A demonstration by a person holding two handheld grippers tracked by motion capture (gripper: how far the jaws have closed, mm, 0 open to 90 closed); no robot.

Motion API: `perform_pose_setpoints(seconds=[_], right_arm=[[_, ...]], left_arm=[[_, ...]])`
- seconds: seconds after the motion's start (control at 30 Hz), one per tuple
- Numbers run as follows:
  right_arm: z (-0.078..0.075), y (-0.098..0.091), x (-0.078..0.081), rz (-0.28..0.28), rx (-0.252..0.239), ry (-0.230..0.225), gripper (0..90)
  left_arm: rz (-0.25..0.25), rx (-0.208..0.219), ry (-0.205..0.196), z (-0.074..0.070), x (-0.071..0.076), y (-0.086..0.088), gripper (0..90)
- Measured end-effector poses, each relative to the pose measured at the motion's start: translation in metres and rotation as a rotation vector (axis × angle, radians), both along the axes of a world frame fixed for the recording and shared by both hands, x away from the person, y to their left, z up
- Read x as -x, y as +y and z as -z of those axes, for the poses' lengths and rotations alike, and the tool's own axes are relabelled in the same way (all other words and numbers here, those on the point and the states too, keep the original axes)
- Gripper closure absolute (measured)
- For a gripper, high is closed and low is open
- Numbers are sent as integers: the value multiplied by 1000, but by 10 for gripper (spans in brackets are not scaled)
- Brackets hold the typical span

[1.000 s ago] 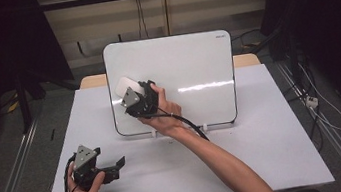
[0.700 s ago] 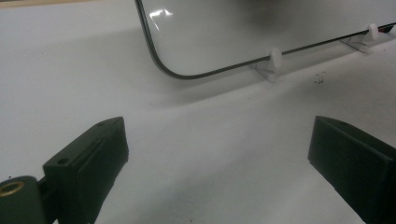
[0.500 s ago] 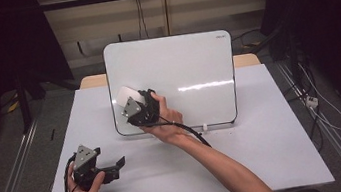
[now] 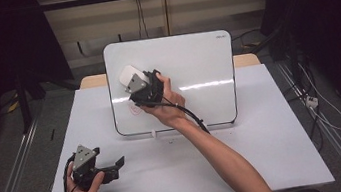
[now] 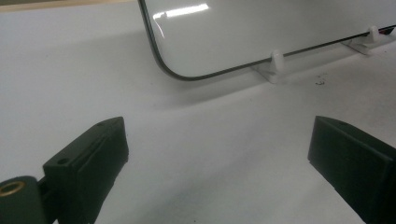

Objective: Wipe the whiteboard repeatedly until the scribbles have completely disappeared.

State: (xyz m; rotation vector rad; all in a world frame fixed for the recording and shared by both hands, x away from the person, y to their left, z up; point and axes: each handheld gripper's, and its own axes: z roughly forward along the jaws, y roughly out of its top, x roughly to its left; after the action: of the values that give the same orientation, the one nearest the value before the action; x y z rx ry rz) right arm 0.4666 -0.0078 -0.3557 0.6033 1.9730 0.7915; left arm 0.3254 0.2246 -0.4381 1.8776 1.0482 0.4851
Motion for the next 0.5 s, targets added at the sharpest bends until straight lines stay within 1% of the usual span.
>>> perform_pose_setpoints(seconds=[0.03, 0.07, 0.1, 0.17, 0.2, 0.23, 0.27, 0.3, 0.37, 0.5], right_arm=[[-4, -2, -3, 1, 6, 4, 314], [-5, -2, -5, 7, -2, -1, 314], [-7, -1, -6, 13, -8, 4, 314], [-6, 0, -5, 20, 1, -4, 314], [-6, -1, -4, 13, 18, -9, 314], [-5, 0, -3, 20, 4, -13, 314], [-4, 1, -2, 24, 1, -13, 314], [-3, 1, -1, 22, 9, -4, 314], [1, 3, 2, 7, 40, 5, 314], [12, 8, 11, -16, 61, 12, 314]], left_arm=[[-1, 1, 0, 0, 0, 0, 48], [-3, 3, 1, 0, 0, 0, 48], [-4, 4, 2, 0, 0, 0, 48], [-7, 5, 3, 0, 0, 0, 48], [-6, 7, 3, 1, 0, 0, 48], [-3, 5, 3, 1, -1, 0, 48], [-2, 2, 3, 1, 0, -1, 48], [0, 1, 2, 0, 0, -1, 48], [-2, -1, 2, 0, 0, -1, 48], [-6, -3, 8, 1, 0, -1, 48]])
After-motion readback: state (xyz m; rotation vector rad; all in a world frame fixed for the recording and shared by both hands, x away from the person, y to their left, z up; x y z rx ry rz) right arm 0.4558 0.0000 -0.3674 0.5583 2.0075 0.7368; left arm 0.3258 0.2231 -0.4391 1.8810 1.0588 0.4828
